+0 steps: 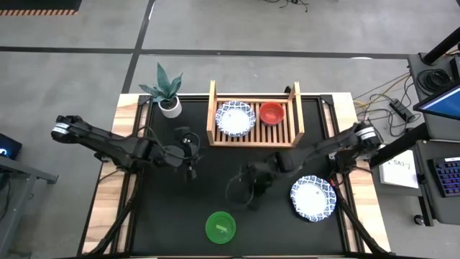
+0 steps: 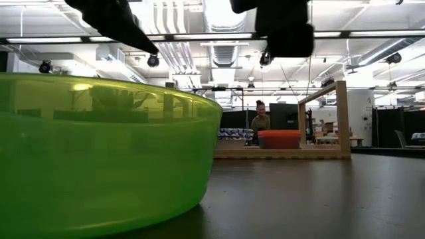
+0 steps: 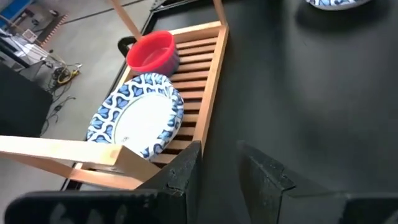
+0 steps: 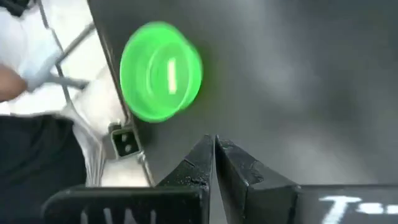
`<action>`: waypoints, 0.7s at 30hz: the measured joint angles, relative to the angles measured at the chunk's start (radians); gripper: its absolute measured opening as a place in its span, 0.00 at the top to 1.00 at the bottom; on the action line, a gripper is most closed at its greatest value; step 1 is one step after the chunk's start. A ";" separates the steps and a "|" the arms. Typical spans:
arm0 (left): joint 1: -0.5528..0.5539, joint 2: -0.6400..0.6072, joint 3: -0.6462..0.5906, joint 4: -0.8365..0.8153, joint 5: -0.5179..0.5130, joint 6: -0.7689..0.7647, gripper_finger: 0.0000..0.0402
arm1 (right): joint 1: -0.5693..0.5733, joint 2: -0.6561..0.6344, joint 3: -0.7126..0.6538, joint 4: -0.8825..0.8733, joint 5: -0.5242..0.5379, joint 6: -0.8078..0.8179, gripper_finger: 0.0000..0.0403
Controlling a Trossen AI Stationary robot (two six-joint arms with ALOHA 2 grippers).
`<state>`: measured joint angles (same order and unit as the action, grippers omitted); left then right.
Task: Place and stack bowls onto a shelf
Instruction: Stack the green bowl on top of the orange bowl on the shelf
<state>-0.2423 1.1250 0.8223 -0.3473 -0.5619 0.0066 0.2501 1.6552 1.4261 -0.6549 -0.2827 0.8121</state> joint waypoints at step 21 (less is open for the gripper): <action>-0.018 -0.025 0.000 -0.050 -0.028 0.055 0.79 | 0.129 0.325 0.317 -0.054 0.259 -0.185 0.98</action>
<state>-0.2604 1.0997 0.8223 -0.3975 -0.5903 0.0619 0.3796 1.9798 1.7430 -0.7088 -0.0238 0.6274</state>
